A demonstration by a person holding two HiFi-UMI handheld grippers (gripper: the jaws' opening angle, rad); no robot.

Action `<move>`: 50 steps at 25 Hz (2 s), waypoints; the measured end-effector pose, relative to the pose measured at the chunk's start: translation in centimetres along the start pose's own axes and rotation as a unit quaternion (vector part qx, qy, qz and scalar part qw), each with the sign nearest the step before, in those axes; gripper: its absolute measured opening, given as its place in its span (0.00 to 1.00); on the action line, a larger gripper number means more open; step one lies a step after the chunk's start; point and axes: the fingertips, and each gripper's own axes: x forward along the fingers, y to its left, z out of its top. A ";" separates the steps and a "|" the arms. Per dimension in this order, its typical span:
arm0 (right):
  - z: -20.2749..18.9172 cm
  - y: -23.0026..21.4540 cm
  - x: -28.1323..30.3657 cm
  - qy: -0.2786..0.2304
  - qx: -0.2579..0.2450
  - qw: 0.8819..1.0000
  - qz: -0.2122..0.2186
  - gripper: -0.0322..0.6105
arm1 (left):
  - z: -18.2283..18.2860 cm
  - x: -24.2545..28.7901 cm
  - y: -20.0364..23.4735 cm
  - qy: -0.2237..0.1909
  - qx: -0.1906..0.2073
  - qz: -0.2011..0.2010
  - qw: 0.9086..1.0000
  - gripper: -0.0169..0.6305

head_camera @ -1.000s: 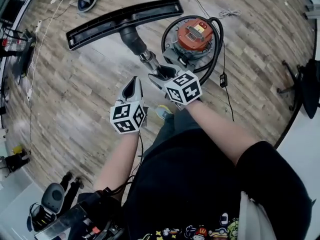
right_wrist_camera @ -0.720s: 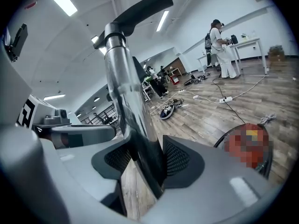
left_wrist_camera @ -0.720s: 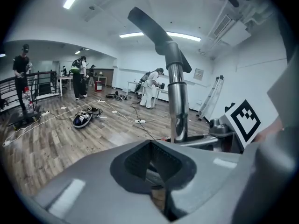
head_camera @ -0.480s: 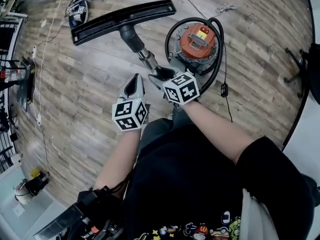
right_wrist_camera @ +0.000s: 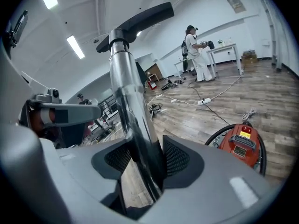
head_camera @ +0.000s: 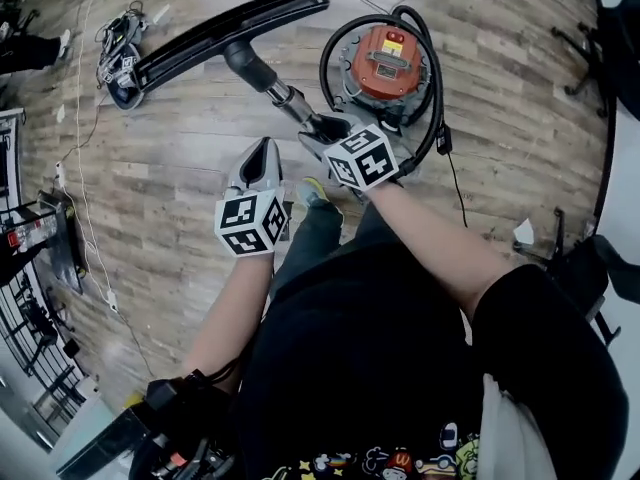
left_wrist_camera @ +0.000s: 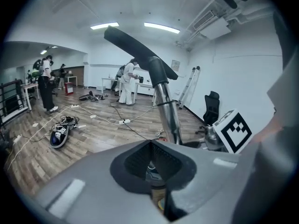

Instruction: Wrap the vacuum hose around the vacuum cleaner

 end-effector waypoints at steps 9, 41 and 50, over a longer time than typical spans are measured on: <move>0.6 0.4 4.3 -0.060 0.050 0.996 -0.052 0.39 | -2.5 0.8 3.0 0.040 0.045 -0.078 0.995 0.03; 7.3 -24.7 13.5 -0.106 0.195 0.955 -0.197 0.38 | 2.1 24.9 6.5 0.088 0.115 -0.213 0.966 0.03; 1.4 -32.7 21.9 -0.043 0.154 0.964 -0.213 0.37 | -2.8 28.7 9.3 0.085 0.081 -0.204 0.972 0.03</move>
